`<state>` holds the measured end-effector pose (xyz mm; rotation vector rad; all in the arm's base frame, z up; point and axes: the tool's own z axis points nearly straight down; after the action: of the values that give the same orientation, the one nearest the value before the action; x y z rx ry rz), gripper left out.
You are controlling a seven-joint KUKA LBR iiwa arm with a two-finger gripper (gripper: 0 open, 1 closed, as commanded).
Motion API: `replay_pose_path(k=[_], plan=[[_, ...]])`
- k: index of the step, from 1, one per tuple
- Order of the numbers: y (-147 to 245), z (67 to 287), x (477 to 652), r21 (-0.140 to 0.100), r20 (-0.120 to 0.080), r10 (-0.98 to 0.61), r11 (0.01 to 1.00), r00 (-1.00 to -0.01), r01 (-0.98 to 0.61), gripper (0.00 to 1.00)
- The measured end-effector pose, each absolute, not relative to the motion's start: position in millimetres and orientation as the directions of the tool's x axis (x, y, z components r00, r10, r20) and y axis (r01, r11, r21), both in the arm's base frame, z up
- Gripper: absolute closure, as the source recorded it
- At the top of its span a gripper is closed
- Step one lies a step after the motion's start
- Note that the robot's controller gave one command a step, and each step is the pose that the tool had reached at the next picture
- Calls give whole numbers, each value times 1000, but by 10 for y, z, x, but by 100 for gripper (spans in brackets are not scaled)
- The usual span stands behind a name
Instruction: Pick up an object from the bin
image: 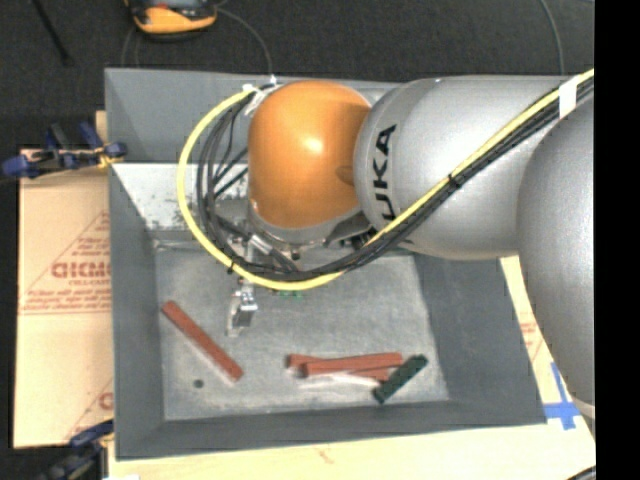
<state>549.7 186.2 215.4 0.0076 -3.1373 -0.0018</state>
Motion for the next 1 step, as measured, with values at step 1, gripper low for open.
replay_pose_path(k=[1], plan=[[1854, 2192, 5516, 3, -3, -1, 1000, -1000, -1, 0]])
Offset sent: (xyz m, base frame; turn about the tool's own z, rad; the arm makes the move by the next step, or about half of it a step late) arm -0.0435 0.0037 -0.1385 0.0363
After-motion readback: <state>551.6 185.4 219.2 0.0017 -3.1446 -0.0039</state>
